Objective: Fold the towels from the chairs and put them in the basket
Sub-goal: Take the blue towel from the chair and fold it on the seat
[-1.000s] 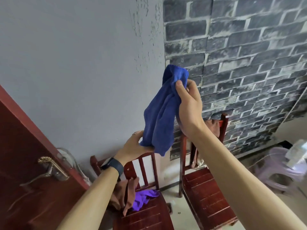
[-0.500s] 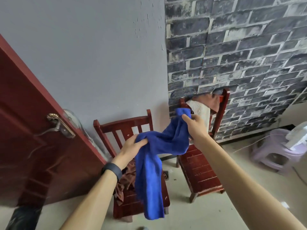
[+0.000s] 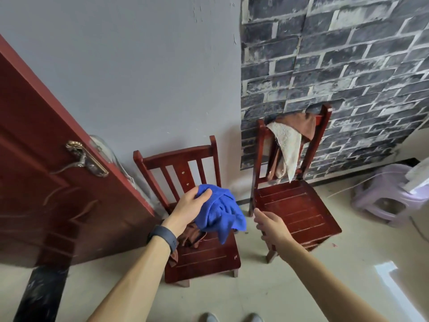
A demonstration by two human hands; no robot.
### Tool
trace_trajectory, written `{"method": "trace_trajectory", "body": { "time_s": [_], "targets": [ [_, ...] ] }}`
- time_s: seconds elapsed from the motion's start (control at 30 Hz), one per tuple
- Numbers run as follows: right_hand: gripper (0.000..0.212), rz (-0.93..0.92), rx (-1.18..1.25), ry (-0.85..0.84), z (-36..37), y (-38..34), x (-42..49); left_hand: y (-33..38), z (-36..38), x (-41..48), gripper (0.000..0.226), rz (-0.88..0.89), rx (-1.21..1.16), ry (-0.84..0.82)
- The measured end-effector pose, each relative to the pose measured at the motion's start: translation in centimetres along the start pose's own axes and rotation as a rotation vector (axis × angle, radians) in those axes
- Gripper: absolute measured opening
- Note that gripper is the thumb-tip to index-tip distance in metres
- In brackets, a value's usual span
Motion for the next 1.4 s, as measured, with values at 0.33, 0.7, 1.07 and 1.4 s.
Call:
{"method": "trace_trajectory", "body": {
  "time_s": [0.33, 0.7, 1.07, 1.4],
  "targets": [
    [0.051, 0.009, -0.002, -0.215, 6.2, 0.7, -2.7, -0.3, 0.9, 0.8, 0.020, -0.028, 0.017, 0.023],
    [0.080, 0.053, -0.001, -0.238, 7.8, -1.2, 1.5, -1.2, -0.9, 0.1, 0.020, -0.063, -0.043, 0.020],
    [0.027, 0.158, 0.092, -0.454, 9.2, -2.9, 0.1, -0.2, -5.9, 0.6, 0.024, -0.077, -0.206, 0.183],
    [0.050, 0.260, -0.197, -0.509, 9.3, -2.4, 1.7, 2.0, -6.7, 1.5, 0.023, -0.029, 0.004, 0.091]
  ]
}}
Point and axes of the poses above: each hand's wrist, its own x-axis towards the middle knuckle, its own z-axis out of the palm, y = z × x, the point moved 7 cm from there along x, towards the middle knuckle, and after that the axes turned 1 degree about -z, right-handed, at the moved point
